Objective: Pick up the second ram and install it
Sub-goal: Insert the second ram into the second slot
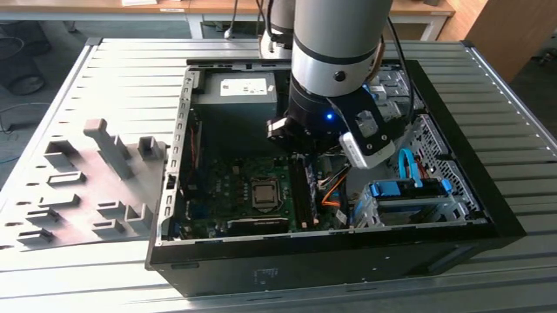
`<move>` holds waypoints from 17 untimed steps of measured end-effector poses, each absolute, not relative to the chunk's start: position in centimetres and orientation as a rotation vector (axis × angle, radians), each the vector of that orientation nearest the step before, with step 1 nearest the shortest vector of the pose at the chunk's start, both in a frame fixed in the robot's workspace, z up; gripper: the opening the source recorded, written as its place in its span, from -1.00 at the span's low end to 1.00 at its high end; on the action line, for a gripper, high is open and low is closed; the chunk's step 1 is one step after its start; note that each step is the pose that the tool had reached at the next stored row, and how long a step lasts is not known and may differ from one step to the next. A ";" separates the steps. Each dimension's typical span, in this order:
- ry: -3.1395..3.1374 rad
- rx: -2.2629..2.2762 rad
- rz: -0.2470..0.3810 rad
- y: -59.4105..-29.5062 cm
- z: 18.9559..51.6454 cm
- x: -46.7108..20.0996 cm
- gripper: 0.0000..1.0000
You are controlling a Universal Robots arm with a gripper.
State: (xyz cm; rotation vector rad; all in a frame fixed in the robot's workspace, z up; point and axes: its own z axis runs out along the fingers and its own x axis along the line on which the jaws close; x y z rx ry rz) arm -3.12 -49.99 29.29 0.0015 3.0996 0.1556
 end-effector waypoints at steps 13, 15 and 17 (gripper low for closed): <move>3.166 -0.041 0.074 -50.0 29.2 -3.1 -0.73; 3.166 -0.041 0.073 -50.0 29.2 -3.1 -0.73; 3.166 -0.041 0.073 -50.0 29.2 -3.1 -0.73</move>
